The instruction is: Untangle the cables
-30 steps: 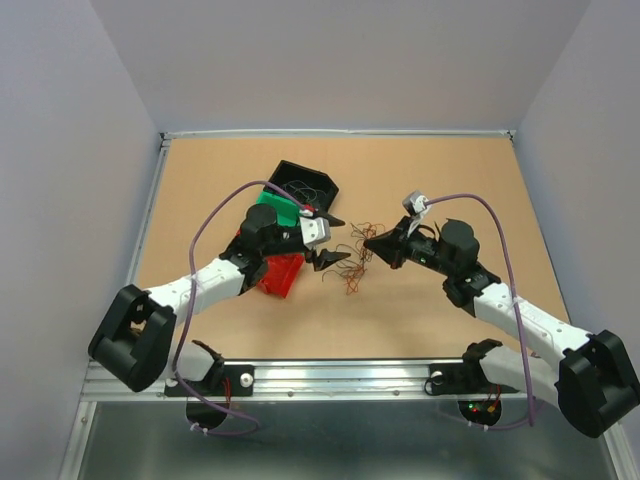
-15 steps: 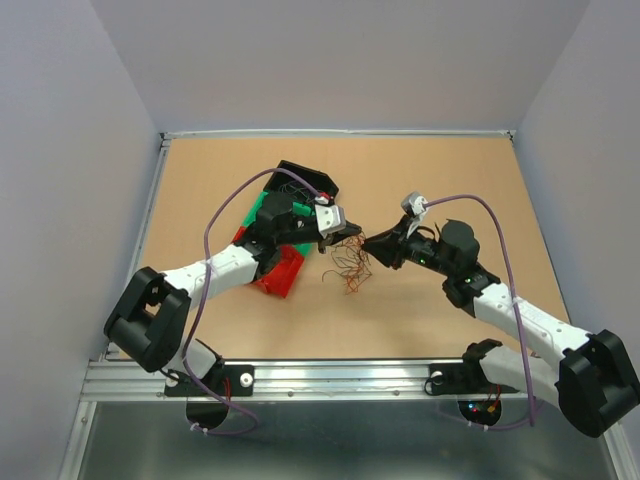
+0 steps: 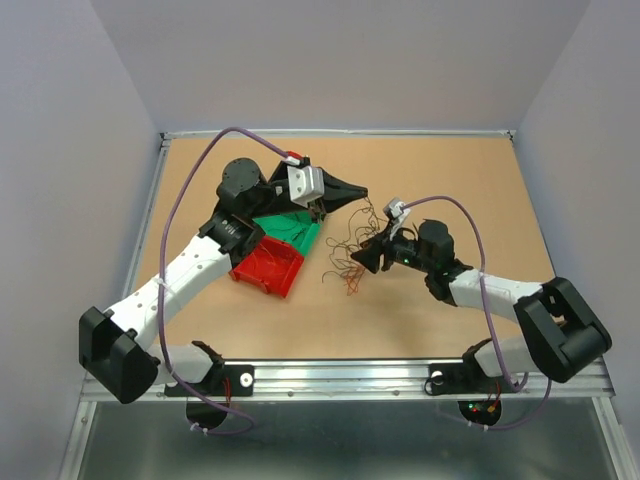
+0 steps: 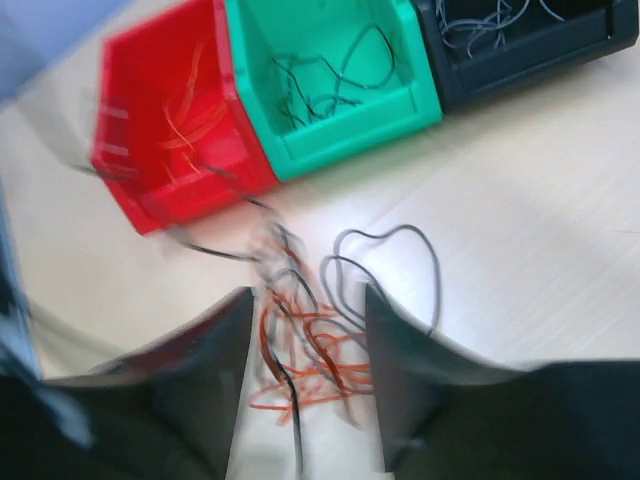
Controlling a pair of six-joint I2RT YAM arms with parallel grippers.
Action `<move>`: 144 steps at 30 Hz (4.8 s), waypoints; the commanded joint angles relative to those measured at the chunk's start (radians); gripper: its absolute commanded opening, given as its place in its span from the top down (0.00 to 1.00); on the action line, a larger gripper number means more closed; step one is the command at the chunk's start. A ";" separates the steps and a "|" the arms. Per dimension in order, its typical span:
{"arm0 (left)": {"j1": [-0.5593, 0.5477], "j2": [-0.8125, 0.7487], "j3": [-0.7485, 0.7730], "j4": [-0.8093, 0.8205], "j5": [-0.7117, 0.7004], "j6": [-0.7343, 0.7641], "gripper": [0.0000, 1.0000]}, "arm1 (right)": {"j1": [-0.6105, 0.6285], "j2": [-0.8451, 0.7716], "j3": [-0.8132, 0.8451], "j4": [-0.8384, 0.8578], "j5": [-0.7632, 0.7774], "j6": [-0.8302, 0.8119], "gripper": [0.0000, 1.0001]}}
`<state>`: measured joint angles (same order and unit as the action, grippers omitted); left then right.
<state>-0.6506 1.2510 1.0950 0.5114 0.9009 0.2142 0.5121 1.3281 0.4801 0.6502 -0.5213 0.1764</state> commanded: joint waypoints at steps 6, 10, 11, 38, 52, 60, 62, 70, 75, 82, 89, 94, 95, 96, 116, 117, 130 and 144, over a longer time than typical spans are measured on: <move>-0.007 -0.016 0.304 -0.117 -0.202 -0.072 1.00 | 0.008 0.031 0.061 0.109 0.090 0.029 0.99; -0.006 -0.056 0.338 -0.125 -0.439 -0.059 1.00 | 0.008 -0.053 0.023 0.063 0.240 0.063 0.99; -0.006 -0.062 0.338 -0.120 -0.501 -0.058 1.00 | 0.008 -0.069 0.019 0.024 0.306 0.075 0.99; 0.276 -0.154 0.295 -0.033 -1.146 -0.035 1.00 | -0.101 -0.403 -0.031 -0.441 1.098 0.255 0.99; 0.540 -0.255 0.312 -0.004 -1.271 -0.133 1.00 | -0.118 -0.418 -0.017 -0.552 1.343 0.357 0.99; 0.597 -0.272 0.287 0.004 -1.251 -0.170 1.00 | -0.132 -0.538 -0.049 -0.606 1.431 0.420 0.99; 0.600 -0.283 0.249 0.016 -1.148 -0.203 1.00 | -0.132 -0.570 -0.049 -0.606 1.371 0.396 0.99; 0.598 -0.289 0.169 0.056 -0.801 -0.294 1.00 | -0.132 -0.624 -0.067 -0.575 1.214 0.302 0.99; 0.597 -0.303 0.118 0.075 -0.497 -0.369 1.00 | -0.132 -0.615 -0.051 -0.567 1.019 0.250 0.22; 0.559 -0.285 0.141 0.113 -0.266 -0.469 1.00 | -0.132 -0.573 -0.061 -0.445 0.610 0.126 0.11; 0.468 -0.297 0.155 0.121 -0.221 -0.470 1.00 | -0.132 -0.497 -0.087 -0.222 0.106 0.112 0.09; 0.447 -0.309 0.169 0.121 -0.246 -0.466 1.00 | -0.132 -0.416 -0.051 -0.250 0.197 0.146 0.03; 0.447 -0.311 0.169 0.121 -0.241 -0.472 1.00 | -0.132 -0.408 -0.052 -0.238 0.185 0.150 0.03; 0.442 -0.308 0.172 0.119 -0.228 -0.483 1.00 | -0.130 -0.397 -0.051 -0.218 0.163 0.150 0.04; 0.298 -0.139 0.302 0.064 -0.181 -0.539 1.00 | 0.034 -0.155 0.012 0.086 -0.319 0.046 0.06; 0.293 -0.133 0.305 0.062 -0.180 -0.542 1.00 | 0.049 -0.141 0.024 0.083 -0.307 0.041 0.06; 0.267 -0.137 0.348 0.036 -0.177 -0.536 1.00 | 0.204 0.132 0.241 -0.024 0.058 -0.044 0.15; 0.266 -0.148 0.443 -0.046 -0.345 -0.426 1.00 | 0.220 0.286 0.347 -0.070 0.127 -0.054 0.66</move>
<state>-0.3801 1.1301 1.4555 0.4549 0.6395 -0.2653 0.7216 1.5951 0.7612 0.5648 -0.4320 0.1413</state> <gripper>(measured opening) 0.033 0.390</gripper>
